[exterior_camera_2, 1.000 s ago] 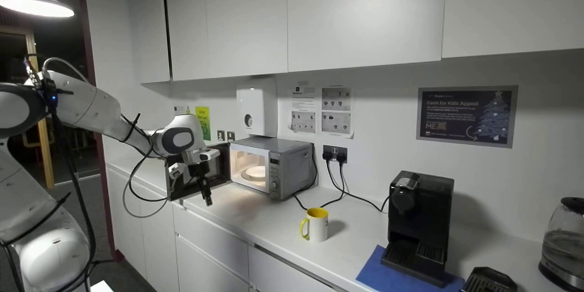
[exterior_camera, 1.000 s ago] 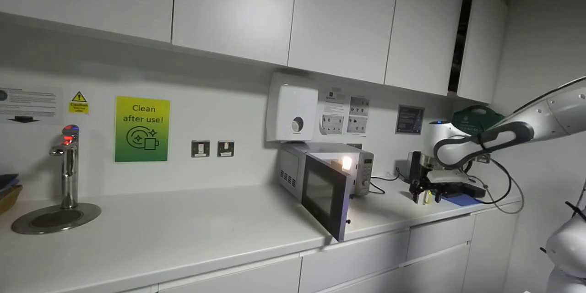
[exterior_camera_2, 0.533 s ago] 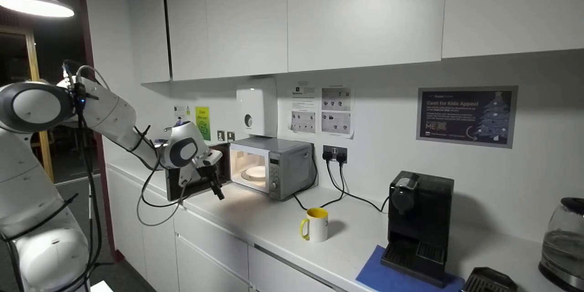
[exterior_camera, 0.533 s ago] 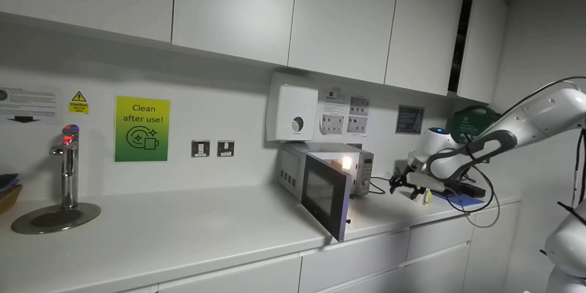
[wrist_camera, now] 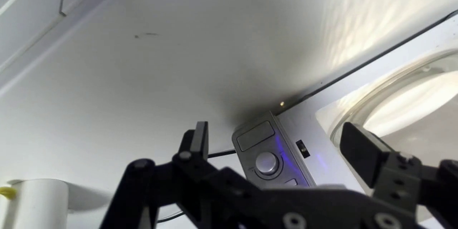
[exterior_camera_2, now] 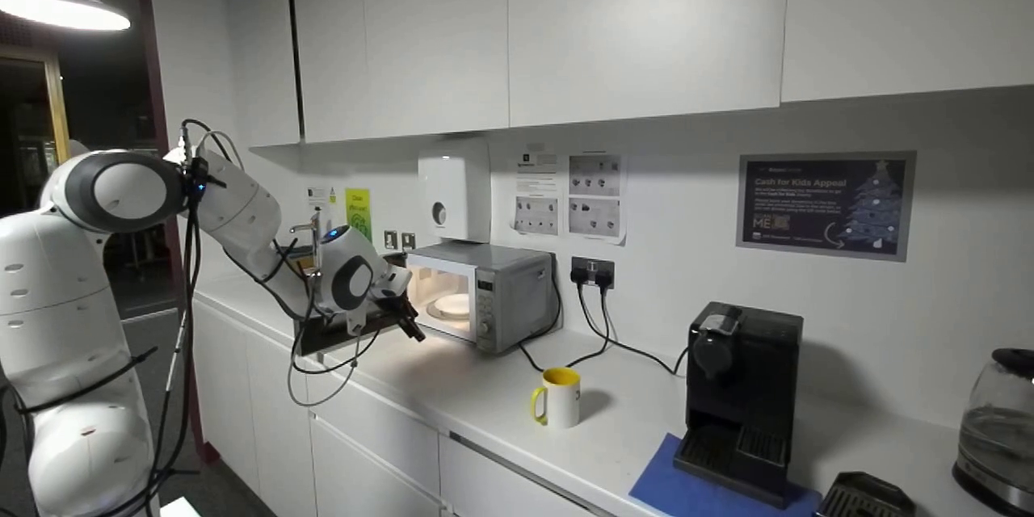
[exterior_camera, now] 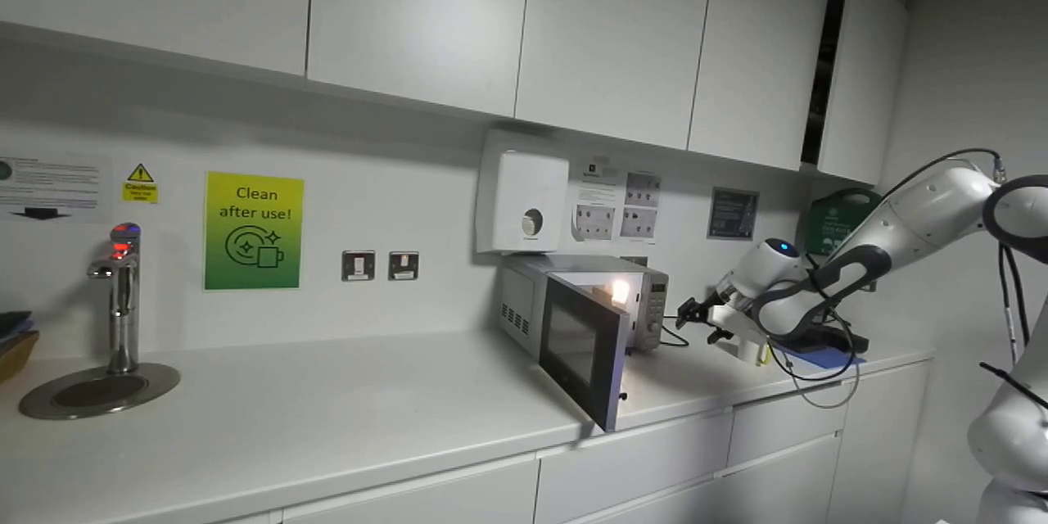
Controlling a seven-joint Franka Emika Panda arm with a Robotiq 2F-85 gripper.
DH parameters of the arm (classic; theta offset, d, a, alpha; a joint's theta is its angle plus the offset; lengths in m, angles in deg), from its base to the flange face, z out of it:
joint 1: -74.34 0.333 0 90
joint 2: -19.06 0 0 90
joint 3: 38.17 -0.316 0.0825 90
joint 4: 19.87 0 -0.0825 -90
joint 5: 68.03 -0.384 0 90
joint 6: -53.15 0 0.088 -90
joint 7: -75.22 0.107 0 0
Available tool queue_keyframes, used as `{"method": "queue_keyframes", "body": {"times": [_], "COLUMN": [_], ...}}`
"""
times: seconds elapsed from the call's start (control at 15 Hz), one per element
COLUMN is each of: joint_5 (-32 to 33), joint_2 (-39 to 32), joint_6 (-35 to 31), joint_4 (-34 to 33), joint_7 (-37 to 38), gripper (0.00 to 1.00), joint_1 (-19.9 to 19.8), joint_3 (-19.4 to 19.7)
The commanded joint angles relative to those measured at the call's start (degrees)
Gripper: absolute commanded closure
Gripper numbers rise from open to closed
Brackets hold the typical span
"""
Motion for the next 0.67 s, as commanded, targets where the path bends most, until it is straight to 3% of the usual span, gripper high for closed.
{"method": "queue_keyframes", "body": {"times": [0.0,0.6], "joint_5": [0.03,1.28], "joint_2": [-0.64,-4.36], "joint_6": [-0.02,-1.91], "joint_4": [-0.57,-3.2], "joint_7": [0.0,1.12], "gripper": [0.0,0.0], "joint_1": [-0.14,-1.38], "joint_3": [-0.02,-0.03]}}
